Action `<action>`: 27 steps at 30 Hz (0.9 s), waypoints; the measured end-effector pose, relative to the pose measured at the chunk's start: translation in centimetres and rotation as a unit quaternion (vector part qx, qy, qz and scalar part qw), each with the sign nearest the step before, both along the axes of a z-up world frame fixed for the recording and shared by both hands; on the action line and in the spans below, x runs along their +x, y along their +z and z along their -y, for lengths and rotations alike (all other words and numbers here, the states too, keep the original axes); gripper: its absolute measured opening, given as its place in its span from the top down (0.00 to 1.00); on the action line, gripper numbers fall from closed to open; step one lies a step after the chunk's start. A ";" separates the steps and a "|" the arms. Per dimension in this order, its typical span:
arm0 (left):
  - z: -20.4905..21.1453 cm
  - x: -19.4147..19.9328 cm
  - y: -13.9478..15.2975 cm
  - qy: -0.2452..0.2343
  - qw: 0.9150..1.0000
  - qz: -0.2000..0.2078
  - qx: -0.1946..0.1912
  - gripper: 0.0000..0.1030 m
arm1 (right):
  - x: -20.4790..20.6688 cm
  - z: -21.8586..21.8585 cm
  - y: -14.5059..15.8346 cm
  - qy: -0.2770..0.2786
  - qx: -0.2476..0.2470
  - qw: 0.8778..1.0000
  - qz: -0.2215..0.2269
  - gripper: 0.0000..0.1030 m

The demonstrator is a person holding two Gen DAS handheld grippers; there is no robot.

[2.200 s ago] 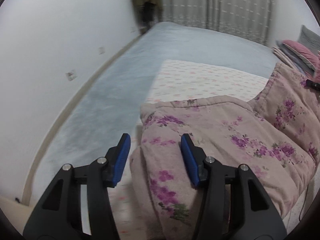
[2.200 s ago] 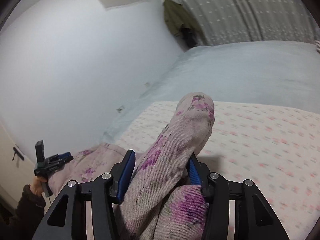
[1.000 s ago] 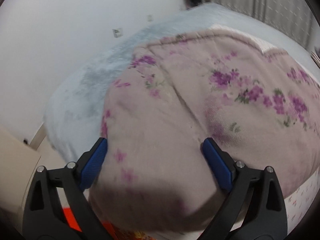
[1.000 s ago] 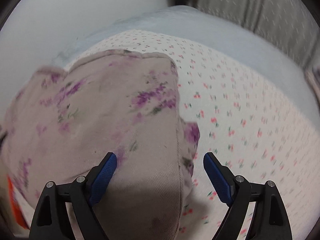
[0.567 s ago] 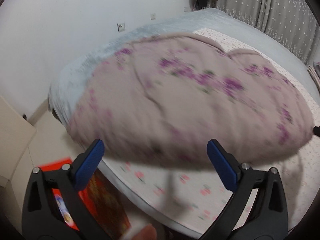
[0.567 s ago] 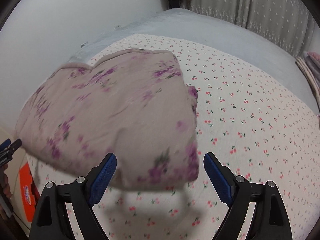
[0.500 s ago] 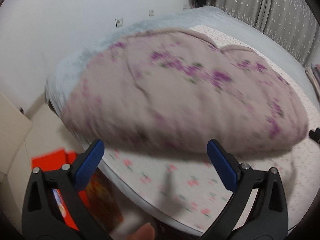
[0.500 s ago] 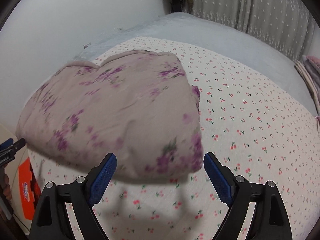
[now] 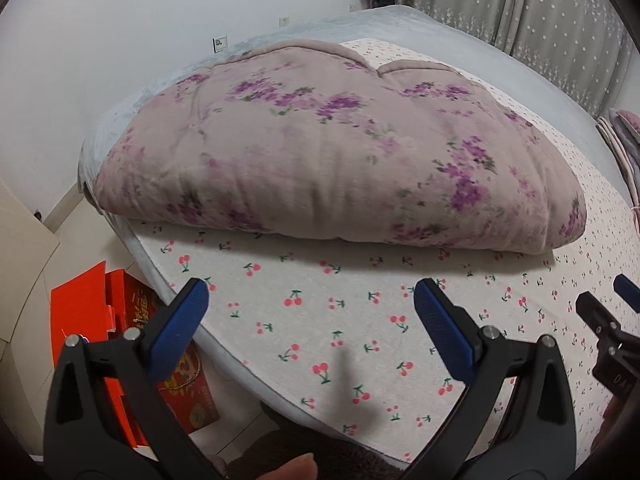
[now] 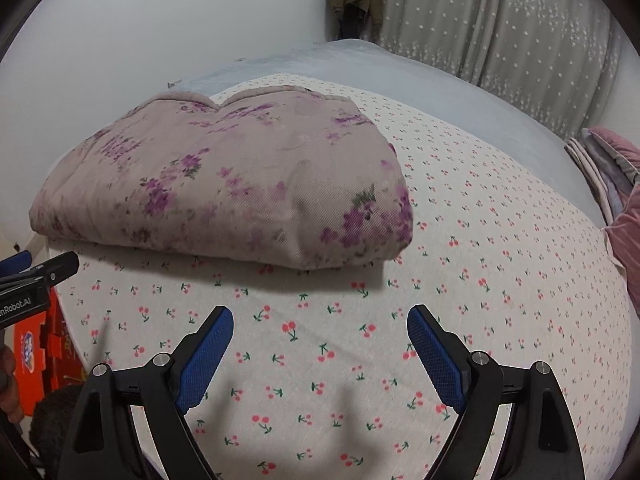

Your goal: Fold large clothes

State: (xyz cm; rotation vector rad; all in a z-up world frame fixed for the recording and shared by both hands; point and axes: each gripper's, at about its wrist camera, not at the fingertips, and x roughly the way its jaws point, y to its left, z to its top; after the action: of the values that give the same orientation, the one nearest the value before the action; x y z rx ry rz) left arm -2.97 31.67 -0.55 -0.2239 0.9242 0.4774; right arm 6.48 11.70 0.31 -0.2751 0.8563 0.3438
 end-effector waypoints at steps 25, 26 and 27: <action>1.3 0.3 -0.6 -0.008 1.000 -0.009 0.005 0.01 | -0.9 -1.1 -0.2 0.010 0.012 1.000 -0.011 0.13; 1.3 0.2 -0.6 -0.008 1.000 -0.009 0.005 0.01 | -0.9 -1.1 -0.2 0.011 0.013 1.000 -0.011 0.13; 1.3 0.2 -0.6 -0.007 1.000 -0.009 0.005 0.01 | -0.9 -1.2 -0.1 0.011 0.013 1.000 -0.011 0.13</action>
State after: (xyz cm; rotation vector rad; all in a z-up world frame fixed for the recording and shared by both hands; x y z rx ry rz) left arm -2.75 30.39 -1.14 -0.2033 0.9400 0.4712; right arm 5.55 12.87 0.17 -0.2569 0.8708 0.3795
